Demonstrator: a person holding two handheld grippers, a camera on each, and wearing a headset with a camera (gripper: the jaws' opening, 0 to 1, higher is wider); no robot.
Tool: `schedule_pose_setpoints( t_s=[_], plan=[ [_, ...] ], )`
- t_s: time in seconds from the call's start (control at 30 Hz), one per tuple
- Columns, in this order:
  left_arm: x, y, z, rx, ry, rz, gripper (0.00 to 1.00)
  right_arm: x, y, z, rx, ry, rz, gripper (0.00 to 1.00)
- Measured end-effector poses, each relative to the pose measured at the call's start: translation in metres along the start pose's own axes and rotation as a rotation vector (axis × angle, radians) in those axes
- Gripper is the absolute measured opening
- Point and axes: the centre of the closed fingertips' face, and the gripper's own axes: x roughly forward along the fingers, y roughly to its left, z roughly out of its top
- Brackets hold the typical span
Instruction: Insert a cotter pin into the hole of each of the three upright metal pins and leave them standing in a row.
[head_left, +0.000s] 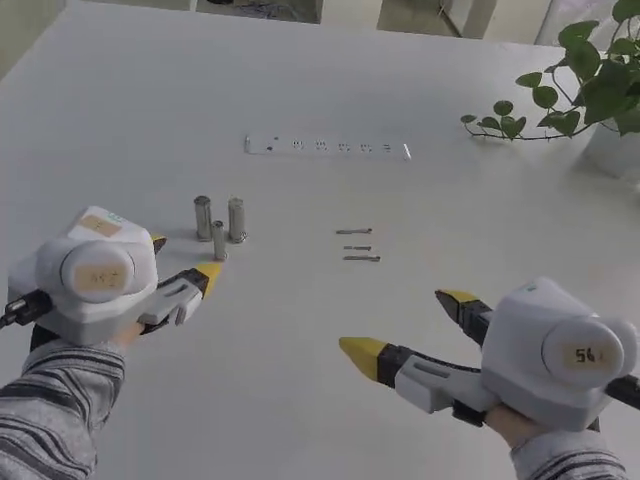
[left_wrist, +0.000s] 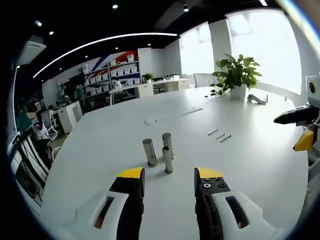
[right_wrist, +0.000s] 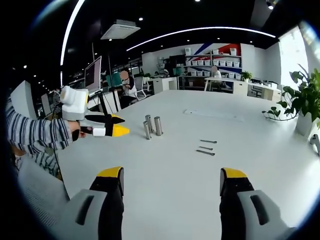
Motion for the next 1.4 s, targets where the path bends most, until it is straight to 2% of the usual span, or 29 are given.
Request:
schedule_pose_setpoints(
  t_s=[0.07, 0.13, 0.3, 0.5, 0.6, 0.73, 0.97, 1.07, 1.3, 1.4],
  plan=[
    [0.009, 0.000, -0.001, -0.001, 0.005, -0.012, 0.35, 0.003, -0.001, 0.005, 0.029, -0.016, 0.009, 0.77],
    [0.016, 0.001, -0.003, -0.032, 0.009, -0.026, 0.34, 0.006, -0.002, 0.006, 0.030, -0.015, 0.010, 0.77],
    [0.036, 0.005, -0.007, -0.025, 0.020, -0.040, 0.32, 0.014, -0.001, 0.002, 0.025, 0.004, 0.019, 0.77],
    [0.058, 0.011, -0.005, -0.010, 0.027, -0.055, 0.26, 0.018, -0.004, -0.005, 0.021, 0.030, 0.007, 0.76],
    [0.065, 0.009, -0.003, -0.008, 0.019, -0.079, 0.22, 0.017, -0.009, -0.004, 0.026, 0.027, -0.018, 0.76],
    [0.075, 0.004, -0.005, 0.012, 0.034, -0.097, 0.18, 0.016, -0.013, -0.007, 0.032, 0.034, -0.032, 0.75],
    [0.081, -0.002, -0.009, 0.023, 0.050, -0.108, 0.10, 0.013, -0.016, -0.013, 0.043, 0.051, -0.037, 0.75],
    [0.080, -0.002, -0.013, 0.013, 0.066, -0.093, 0.06, 0.013, -0.016, -0.016, 0.045, 0.060, -0.041, 0.75],
    [0.080, -0.001, -0.013, -0.020, 0.066, -0.081, 0.06, 0.013, -0.010, -0.019, 0.043, 0.070, -0.033, 0.73],
    [0.079, -0.001, -0.013, -0.013, 0.067, -0.081, 0.05, 0.015, -0.007, -0.020, 0.036, 0.076, -0.027, 0.73]
  ],
)
